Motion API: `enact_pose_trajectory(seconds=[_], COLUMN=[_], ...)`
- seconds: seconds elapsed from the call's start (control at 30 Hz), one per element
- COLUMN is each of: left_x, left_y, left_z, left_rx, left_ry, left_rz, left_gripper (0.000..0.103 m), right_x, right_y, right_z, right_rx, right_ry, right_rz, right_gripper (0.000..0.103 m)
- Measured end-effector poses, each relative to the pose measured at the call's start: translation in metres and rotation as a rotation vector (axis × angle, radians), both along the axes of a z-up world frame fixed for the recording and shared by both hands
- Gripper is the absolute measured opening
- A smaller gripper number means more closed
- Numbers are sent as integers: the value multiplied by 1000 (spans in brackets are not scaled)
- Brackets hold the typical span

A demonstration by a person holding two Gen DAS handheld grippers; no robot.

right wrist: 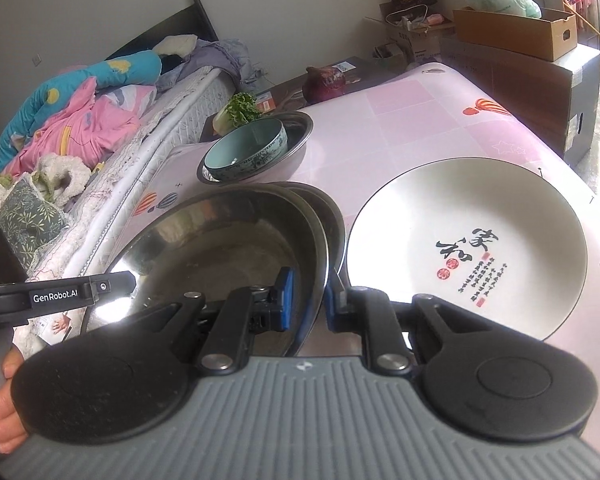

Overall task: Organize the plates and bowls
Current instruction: 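Lower the large steel basin onto the table and open both grippers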

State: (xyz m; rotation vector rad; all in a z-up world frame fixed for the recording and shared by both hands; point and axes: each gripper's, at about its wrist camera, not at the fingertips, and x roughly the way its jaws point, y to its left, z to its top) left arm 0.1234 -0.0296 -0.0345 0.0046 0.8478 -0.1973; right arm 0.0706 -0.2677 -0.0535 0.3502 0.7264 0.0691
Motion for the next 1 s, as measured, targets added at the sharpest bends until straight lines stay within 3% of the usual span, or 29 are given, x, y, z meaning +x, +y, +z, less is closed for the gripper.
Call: enact_pose_trajectory(seconds=[0.37, 0.63, 0.83, 1.0], left_x=[21, 25, 18, 10], left_y=[-9, -9, -5, -1], left_z=[-18, -18, -15, -13], left_rx=[3, 7, 10, -1], left_ry=[46, 23, -1, 1], left_rz=[2, 4, 16, 21], left_gripper=[17, 17, 18, 41], right_x=[27, 37, 35, 29], right_y=[-7, 0, -4, -10], right_z=[-11, -7, -6, -3], right_rx=[-18, -60, -59, -44], right_ry=[31, 17, 18, 11], right_rz=[2, 12, -18, -41], right_gripper=[16, 17, 26, 32])
